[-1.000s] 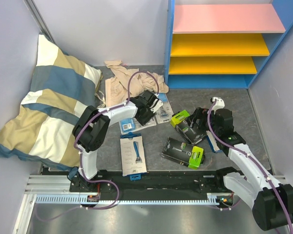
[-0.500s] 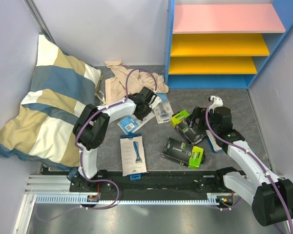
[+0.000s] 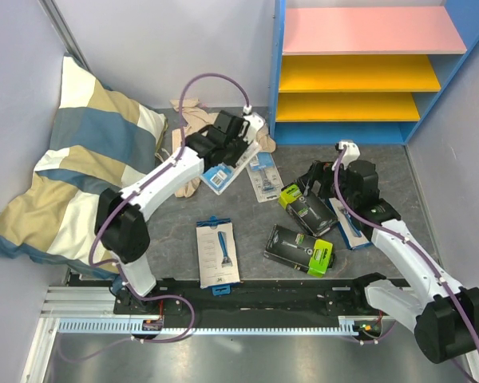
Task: Place and organize the shaving razors onto the shelf
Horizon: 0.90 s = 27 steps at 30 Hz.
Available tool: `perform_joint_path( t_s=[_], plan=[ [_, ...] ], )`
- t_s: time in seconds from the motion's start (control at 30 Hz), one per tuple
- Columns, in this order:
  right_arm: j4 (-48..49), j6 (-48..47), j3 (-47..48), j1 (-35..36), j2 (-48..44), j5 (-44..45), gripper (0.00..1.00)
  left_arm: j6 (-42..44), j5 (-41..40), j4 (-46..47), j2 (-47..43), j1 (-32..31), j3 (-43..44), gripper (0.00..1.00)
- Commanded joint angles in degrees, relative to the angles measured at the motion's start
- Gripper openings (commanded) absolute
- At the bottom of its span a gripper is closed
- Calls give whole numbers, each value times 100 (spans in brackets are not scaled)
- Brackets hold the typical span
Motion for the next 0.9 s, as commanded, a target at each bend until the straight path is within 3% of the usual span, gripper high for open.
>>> perform_joint_path(
  t_s=[0.0,0.33,0.5,0.63,0.73,0.87],
  plan=[
    [56,78,618,382,195,301,98,-714,207,44,-597,15,536,2],
    [74,333,1331,1700,706,917,98,-2269,1129,360,-1282,392,757,2],
    [364,491,1384,2096,618,1146,98,-3911,1989,1054,-1775,1382,-103,2],
    [943,605,1217,2526,513,1541,98,-5422,2238,1599,-2170,2000,-982,2],
    [1338,632,1120,2860,582,1778,98,-5942,2054,1986,-2443,2142,-1650,2],
    [1576,606,1356,3239,1021,1919,98,-6287,1886,2101,-2584,2185,-1897,2]
  ],
)
